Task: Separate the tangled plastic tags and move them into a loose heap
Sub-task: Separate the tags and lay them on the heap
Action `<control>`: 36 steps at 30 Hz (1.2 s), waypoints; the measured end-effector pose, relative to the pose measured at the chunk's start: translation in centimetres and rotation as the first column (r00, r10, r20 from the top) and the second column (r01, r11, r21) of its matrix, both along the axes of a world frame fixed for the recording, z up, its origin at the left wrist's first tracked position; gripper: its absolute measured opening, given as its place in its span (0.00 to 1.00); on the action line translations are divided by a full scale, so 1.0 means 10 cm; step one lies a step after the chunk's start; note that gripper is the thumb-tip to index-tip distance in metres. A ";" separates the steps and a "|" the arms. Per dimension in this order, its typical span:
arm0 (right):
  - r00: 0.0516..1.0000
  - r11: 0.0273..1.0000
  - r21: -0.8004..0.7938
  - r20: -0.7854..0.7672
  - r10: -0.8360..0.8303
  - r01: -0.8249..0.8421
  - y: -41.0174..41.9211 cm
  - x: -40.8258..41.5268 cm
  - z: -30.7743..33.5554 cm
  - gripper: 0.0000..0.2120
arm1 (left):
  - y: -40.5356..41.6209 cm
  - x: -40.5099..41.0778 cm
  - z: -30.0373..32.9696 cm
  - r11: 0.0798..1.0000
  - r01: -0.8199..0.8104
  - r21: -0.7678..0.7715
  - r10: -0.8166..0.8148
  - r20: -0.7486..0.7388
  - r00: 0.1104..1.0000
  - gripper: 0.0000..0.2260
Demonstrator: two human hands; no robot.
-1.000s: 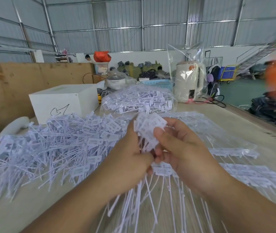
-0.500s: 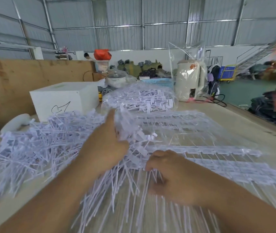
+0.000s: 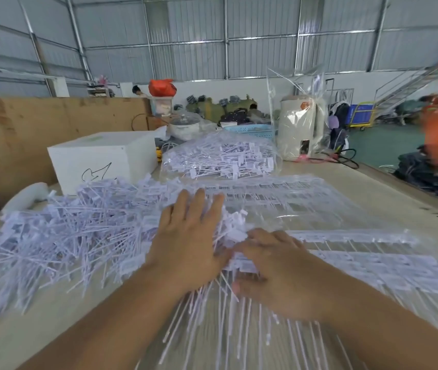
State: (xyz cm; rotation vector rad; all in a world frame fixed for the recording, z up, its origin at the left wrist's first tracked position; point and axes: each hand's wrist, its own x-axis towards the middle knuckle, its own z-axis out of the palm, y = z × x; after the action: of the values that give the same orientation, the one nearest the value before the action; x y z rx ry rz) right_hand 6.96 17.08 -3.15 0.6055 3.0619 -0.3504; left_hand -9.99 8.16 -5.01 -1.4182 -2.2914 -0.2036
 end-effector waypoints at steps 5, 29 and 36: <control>0.995 0.999 0.031 0.099 0.019 -0.022 0.01 0.00 0.00 0.31 | -0.01 -0.21 0.04 0.989 -0.130 -0.073 0.132 0.014 0.991 0.34; 0.995 0.995 0.093 0.093 -0.040 0.031 0.02 0.08 0.19 0.08 | -0.20 -0.51 0.12 0.961 -0.274 0.031 0.269 0.114 0.956 0.30; 0.997 0.974 0.223 -0.068 0.039 -0.023 0.02 0.06 0.12 0.10 | -0.13 -0.52 0.02 0.956 -0.287 -0.059 0.291 0.067 0.954 0.33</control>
State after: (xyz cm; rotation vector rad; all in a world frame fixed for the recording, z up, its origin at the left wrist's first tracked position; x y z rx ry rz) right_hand 7.56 17.24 -1.95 0.5610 3.2018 -0.0280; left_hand -15.19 6.84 -4.81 -1.0941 -2.5469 -0.1128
